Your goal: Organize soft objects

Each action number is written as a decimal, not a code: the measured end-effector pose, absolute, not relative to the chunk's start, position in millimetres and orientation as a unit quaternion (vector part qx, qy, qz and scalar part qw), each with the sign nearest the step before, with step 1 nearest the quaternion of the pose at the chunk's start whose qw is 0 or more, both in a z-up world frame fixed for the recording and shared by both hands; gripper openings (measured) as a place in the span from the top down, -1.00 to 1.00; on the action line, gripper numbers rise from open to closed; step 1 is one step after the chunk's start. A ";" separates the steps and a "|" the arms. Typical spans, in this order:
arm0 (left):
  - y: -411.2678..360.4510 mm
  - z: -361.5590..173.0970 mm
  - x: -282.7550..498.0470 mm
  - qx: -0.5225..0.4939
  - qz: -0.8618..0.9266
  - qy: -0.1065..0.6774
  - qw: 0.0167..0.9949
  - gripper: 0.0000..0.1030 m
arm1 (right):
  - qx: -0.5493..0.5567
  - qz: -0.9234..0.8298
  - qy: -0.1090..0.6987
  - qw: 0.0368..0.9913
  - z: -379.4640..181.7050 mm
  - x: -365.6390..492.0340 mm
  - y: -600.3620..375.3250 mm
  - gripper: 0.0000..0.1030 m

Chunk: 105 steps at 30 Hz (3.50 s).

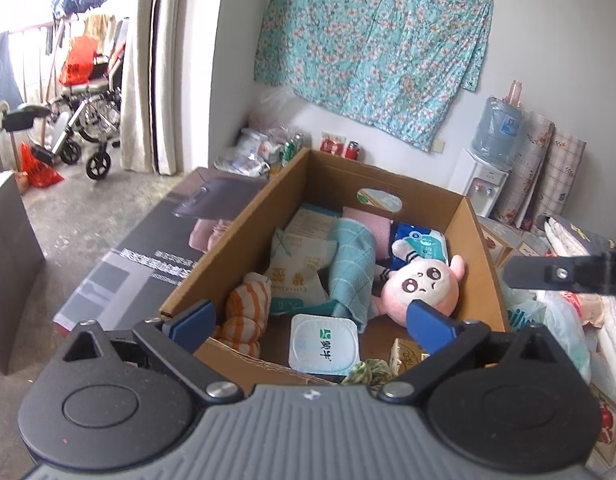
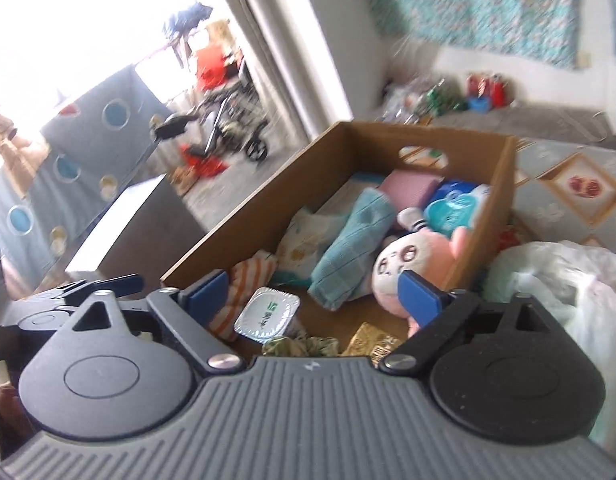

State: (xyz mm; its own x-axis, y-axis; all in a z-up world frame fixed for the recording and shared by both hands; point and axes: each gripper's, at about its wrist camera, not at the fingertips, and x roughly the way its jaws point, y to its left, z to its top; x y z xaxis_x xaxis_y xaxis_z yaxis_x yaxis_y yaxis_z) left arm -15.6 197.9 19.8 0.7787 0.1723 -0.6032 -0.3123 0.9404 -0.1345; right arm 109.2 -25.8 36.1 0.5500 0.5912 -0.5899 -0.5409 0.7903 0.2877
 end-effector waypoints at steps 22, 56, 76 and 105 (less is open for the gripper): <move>116.2 27.2 -45.8 -0.039 0.139 0.327 0.934 -1.00 | -0.031 0.005 0.200 0.979 8.3 -29.9 -99.5 -0.98; 114.2 2.4 -31.4 -0.018 0.130 0.412 0.901 -1.00 | -0.011 0.064 0.354 0.933 -32.8 -0.4 -59.9 -0.98; 115.6 -1.6 -26.7 -0.020 0.130 0.420 0.898 -0.99 | -0.012 0.057 0.362 0.930 -35.5 3.4 -60.4 -0.98; 119.7 -4.6 -24.7 -0.029 0.131 0.424 0.896 -0.98 | -0.016 0.058 0.362 0.930 -33.8 8.5 -57.2 -0.98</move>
